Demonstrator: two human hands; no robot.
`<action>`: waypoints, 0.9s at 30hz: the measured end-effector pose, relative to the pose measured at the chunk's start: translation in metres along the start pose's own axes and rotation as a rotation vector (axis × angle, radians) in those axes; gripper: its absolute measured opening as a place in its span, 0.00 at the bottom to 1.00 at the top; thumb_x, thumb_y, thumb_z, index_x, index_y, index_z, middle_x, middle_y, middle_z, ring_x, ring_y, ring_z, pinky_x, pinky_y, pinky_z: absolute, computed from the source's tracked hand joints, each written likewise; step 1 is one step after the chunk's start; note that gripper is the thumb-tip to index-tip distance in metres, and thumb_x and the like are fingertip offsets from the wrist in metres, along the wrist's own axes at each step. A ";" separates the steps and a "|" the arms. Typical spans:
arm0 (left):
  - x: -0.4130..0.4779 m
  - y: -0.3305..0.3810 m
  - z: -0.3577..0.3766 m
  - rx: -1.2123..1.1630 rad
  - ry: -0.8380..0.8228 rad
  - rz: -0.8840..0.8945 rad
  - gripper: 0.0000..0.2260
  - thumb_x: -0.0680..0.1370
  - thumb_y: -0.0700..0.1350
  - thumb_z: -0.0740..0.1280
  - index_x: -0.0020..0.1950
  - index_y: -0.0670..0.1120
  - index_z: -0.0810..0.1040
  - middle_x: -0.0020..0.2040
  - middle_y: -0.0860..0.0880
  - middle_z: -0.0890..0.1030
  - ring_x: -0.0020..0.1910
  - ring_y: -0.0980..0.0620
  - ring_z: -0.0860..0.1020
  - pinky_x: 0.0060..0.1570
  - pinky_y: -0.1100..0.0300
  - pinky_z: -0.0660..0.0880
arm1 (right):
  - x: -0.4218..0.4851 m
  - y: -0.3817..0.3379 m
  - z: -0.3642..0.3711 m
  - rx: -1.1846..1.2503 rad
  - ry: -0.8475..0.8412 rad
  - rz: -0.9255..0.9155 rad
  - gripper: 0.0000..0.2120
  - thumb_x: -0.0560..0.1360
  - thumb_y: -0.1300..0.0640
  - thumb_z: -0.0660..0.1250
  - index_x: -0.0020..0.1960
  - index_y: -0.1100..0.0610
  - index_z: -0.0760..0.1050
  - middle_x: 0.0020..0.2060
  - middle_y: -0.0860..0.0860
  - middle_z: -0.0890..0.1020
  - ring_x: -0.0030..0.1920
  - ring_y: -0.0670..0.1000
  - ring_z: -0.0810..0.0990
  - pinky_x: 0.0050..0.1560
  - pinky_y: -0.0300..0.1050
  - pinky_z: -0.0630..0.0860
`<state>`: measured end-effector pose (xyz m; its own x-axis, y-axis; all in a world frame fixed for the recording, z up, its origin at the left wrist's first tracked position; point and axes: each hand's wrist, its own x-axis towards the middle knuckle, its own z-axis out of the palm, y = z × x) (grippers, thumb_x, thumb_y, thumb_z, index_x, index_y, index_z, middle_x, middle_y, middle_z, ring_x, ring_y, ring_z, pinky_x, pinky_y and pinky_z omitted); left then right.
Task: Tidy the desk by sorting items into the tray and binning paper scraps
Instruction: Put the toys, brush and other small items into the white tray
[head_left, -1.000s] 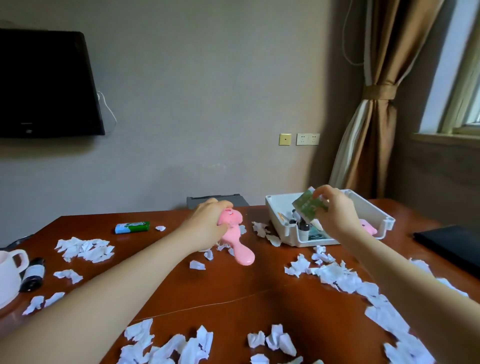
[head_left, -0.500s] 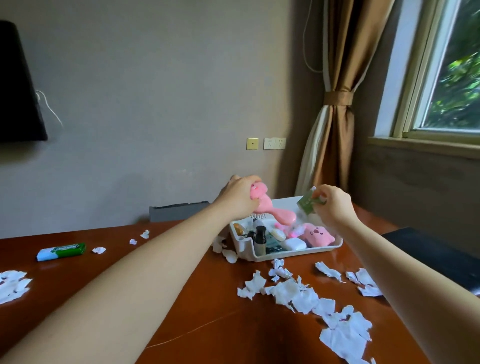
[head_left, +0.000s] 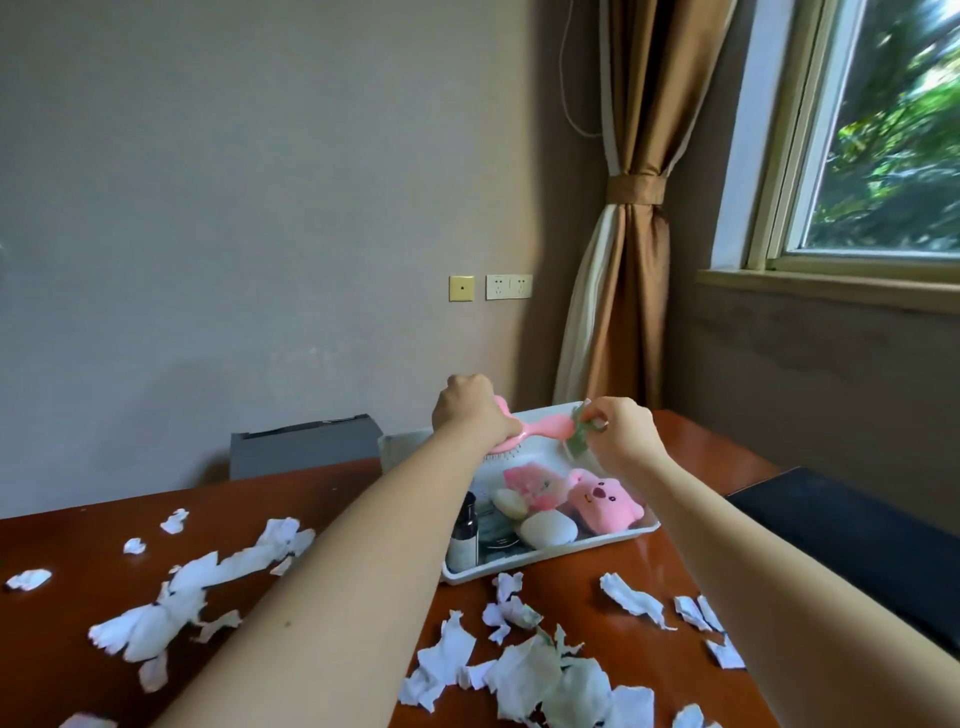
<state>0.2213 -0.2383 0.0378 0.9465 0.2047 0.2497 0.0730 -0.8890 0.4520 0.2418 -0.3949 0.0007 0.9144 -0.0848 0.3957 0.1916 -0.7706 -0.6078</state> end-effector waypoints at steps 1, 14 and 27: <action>0.004 0.001 0.005 -0.004 -0.001 -0.015 0.20 0.70 0.50 0.72 0.55 0.40 0.75 0.58 0.41 0.74 0.55 0.44 0.76 0.43 0.58 0.69 | 0.003 0.002 0.004 0.000 -0.004 0.006 0.12 0.74 0.67 0.60 0.51 0.60 0.81 0.53 0.59 0.82 0.52 0.61 0.80 0.54 0.53 0.78; 0.028 -0.001 0.046 0.020 -0.040 -0.122 0.27 0.70 0.51 0.74 0.63 0.40 0.72 0.63 0.41 0.70 0.61 0.46 0.75 0.57 0.59 0.72 | 0.024 0.022 0.028 -0.108 -0.152 0.071 0.17 0.74 0.67 0.59 0.59 0.59 0.77 0.59 0.60 0.78 0.57 0.61 0.77 0.54 0.47 0.74; 0.015 -0.003 0.041 0.214 -0.148 0.067 0.18 0.77 0.44 0.62 0.65 0.40 0.70 0.66 0.41 0.69 0.66 0.41 0.67 0.62 0.52 0.68 | 0.015 0.013 0.020 -0.280 -0.360 0.088 0.20 0.77 0.62 0.61 0.68 0.61 0.68 0.61 0.59 0.76 0.60 0.59 0.77 0.44 0.41 0.72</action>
<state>0.2483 -0.2493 0.0047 0.9859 0.0944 0.1379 0.0587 -0.9682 0.2432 0.2651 -0.3934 -0.0151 0.9980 0.0289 0.0570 0.0493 -0.9156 -0.3991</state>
